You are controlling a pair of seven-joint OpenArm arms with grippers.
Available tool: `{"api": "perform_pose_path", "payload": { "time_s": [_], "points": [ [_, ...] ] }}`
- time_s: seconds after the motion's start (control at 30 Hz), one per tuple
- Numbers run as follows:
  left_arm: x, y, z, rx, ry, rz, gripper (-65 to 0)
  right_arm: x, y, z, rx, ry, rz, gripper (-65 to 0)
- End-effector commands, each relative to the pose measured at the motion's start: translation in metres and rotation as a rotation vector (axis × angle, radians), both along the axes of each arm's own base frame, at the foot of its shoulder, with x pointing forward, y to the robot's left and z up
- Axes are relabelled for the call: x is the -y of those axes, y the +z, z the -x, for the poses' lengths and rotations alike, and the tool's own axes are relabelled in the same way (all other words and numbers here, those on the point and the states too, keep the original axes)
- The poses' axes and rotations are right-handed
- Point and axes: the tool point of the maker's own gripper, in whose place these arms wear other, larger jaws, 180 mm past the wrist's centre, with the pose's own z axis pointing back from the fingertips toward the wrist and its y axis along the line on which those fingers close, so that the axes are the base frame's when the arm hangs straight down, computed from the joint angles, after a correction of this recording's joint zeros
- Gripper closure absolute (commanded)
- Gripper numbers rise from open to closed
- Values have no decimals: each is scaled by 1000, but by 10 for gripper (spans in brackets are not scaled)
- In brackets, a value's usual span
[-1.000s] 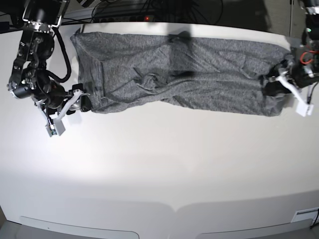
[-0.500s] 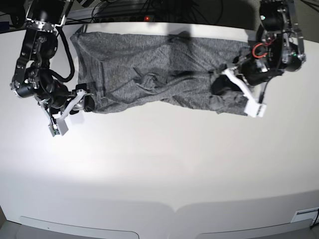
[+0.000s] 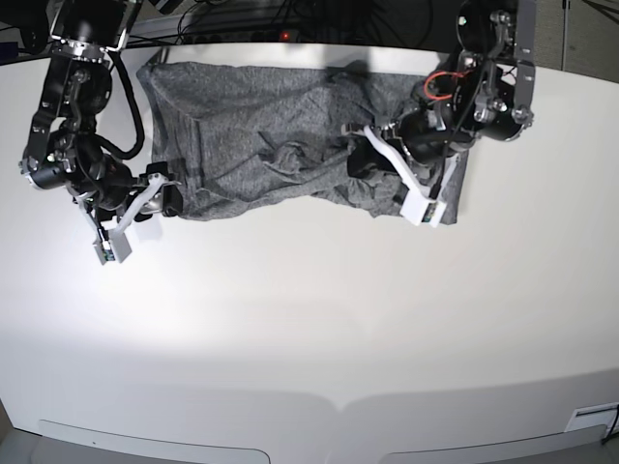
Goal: Fold the T-shirt properly
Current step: 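Lift the shirt end with the left gripper and fold it toward the right gripper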
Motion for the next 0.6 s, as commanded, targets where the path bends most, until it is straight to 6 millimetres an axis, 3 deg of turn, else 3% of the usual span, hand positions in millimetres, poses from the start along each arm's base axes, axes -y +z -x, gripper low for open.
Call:
{"api": "perform_pose_path", "payload": {
  "time_s": [0.0, 0.37, 0.4, 0.5, 0.57],
  "points": [
    [6, 15, -8, 51, 4, 42, 0, 2, 14, -10, 54, 6, 1, -321],
    [21, 24, -11, 58, 18, 108, 0, 2, 14, -10, 52, 6, 2, -321],
    [21, 24, -10, 56, 16, 107, -34, 2, 14, -10, 52, 6, 2, -321],
    [26, 28, -6, 59, -17, 136, -221, 2, 14, -10, 52, 6, 2, -321],
    [39, 40, 2, 89, -100, 203, -267, 2, 14, -10, 53, 6, 2, -321]
  ]
}}
